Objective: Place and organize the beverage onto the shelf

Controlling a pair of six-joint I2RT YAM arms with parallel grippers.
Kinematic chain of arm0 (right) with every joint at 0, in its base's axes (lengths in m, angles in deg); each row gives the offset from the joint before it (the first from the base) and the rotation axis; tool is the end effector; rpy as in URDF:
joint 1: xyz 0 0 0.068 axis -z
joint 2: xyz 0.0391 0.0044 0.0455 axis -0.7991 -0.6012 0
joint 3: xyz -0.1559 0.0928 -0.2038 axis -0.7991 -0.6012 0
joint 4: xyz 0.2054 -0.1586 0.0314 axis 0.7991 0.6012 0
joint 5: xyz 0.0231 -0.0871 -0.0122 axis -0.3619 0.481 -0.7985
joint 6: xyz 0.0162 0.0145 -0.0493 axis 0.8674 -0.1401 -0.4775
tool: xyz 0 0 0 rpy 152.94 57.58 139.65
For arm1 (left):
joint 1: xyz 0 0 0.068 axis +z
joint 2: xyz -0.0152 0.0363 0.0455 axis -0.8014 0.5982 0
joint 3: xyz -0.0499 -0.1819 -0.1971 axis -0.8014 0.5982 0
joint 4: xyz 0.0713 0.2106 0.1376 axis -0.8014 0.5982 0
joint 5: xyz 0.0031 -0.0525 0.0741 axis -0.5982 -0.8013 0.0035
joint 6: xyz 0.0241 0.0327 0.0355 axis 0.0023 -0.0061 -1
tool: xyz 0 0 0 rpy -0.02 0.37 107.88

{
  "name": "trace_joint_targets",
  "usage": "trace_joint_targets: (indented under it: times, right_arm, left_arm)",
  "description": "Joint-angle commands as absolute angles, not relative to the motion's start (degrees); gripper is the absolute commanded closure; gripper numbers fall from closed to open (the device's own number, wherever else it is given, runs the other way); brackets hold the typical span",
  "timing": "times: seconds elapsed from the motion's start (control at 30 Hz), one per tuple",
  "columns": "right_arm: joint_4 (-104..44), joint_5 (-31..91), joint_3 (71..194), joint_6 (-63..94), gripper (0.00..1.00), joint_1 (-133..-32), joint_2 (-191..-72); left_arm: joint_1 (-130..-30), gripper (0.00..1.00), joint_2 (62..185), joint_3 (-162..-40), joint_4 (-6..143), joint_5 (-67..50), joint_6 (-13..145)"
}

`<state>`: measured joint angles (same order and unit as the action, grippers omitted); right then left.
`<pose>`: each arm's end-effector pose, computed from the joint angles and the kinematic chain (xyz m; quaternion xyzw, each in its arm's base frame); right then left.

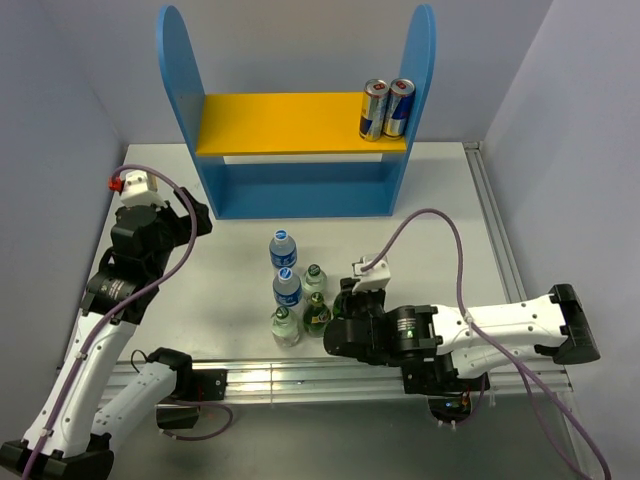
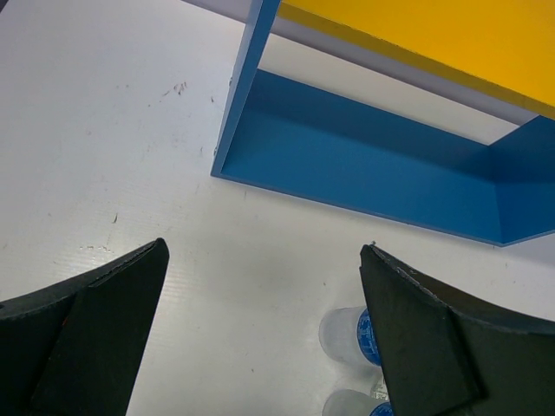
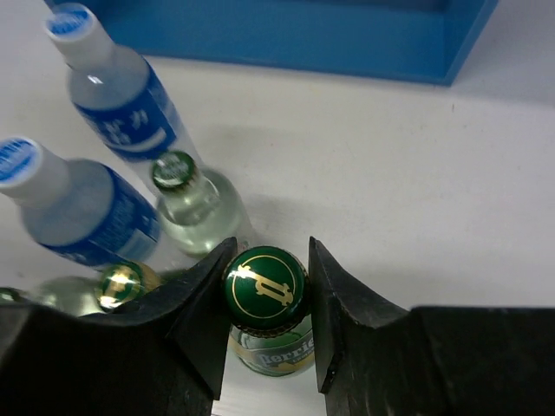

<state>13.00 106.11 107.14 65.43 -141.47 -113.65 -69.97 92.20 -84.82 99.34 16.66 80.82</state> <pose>0.0386 0.1999 0.2793 -0.0588 0.8054 0.0663 0.5861 0.1567 -0.0361 0.3744 -0.1533 0.7846 -0.1050 0.5914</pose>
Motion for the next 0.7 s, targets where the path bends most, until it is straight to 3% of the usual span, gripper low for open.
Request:
trace_joint_targets:
  times: [0.0, 0.23, 0.43, 0.67]
  right_arm:
    - [7.15, 116.17, 116.19, 54.89, 1.00, -140.59, -112.84]
    - [-24.13, 108.28, 127.25, 13.43, 1.00, -133.04, -112.04]
    - [-28.71, 98.44, 146.32, 0.39, 1.00, -123.90, -121.52]
    - [-21.70, 87.18, 174.18, -0.60, 1.00, -113.44, -140.32]
  left_arm:
    - [-69.87, 0.01, 91.63, -84.90, 99.24, 16.65, 79.93]
    - [-69.87, 0.01, 91.72, -84.81, 99.16, 16.56, 79.85]
    - [-69.70, 0.01, 92.24, -84.99, 99.24, 16.47, 79.93]
    - [-68.20, 0.01, 92.59, -84.81, 98.98, 15.94, 79.76]
